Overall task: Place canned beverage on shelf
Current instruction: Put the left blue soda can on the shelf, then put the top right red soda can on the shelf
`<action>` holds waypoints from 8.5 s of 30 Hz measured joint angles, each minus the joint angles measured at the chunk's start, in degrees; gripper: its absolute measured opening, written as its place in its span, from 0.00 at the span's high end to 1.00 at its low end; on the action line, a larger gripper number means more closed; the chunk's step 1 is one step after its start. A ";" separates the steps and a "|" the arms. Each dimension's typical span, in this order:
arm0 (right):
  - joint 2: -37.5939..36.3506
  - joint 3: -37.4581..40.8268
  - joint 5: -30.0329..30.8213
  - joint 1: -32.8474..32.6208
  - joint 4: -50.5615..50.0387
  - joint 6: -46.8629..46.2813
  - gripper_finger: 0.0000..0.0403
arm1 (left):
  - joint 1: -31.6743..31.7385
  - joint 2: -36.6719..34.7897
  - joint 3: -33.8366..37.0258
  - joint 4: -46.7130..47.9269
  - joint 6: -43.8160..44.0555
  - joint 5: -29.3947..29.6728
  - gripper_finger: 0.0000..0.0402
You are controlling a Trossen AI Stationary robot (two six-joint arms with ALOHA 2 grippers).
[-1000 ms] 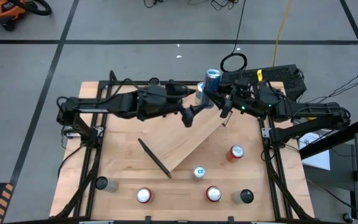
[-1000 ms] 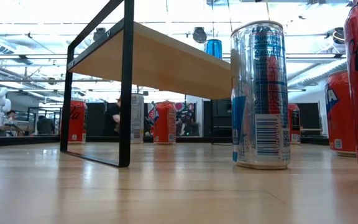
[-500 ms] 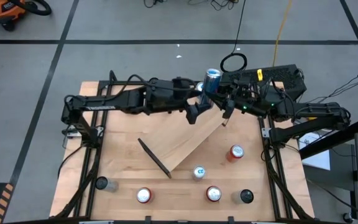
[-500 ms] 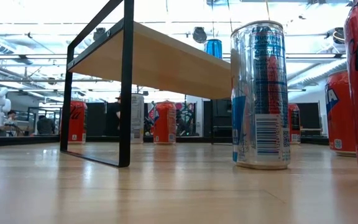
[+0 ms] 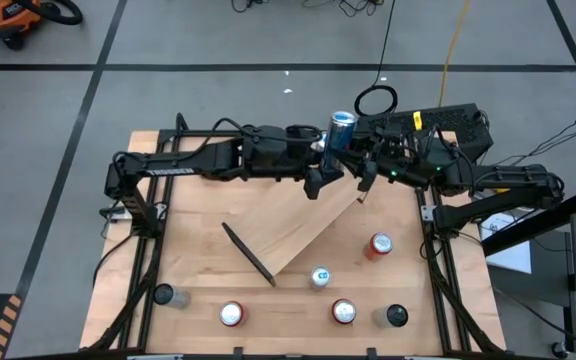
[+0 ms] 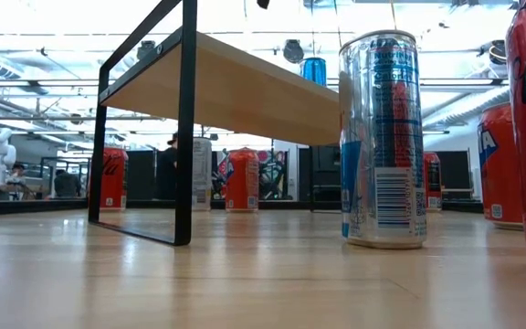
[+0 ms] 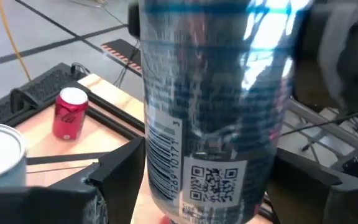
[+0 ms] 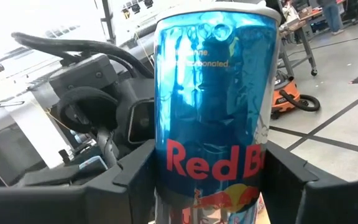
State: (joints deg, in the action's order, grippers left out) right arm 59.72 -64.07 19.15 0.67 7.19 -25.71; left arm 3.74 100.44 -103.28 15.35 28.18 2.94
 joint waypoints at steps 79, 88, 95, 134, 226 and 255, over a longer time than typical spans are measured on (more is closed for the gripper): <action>-2.45 0.00 -13.00 2.38 -1.09 -5.07 0.44 | 2.59 0.70 -0.01 3.57 -6.10 -20.72 0.41; -2.45 0.00 -13.04 2.44 -1.08 -4.70 0.49 | 2.55 0.68 -0.01 3.69 -5.20 -18.74 0.39; -3.85 0.07 -12.61 2.43 -3.92 -1.99 0.48 | 1.72 0.66 -0.01 5.70 -3.31 -15.05 0.24; -14.34 23.63 0.28 2.43 -7.61 15.17 0.48 | -1.26 -7.67 -0.01 28.62 -1.44 -5.64 0.10; -2.45 31.34 -3.69 12.81 21.04 16.81 0.32 | -1.26 -7.62 -0.01 28.90 -3.08 -2.38 0.10; -21.27 31.34 -7.41 10.43 -10.44 8.33 0.53 | -1.24 -7.62 -0.01 29.36 -3.56 -1.28 0.10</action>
State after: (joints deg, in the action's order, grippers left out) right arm 38.46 -32.73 11.74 11.09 -3.25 -17.38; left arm 2.50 92.82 -103.28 44.71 24.63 1.66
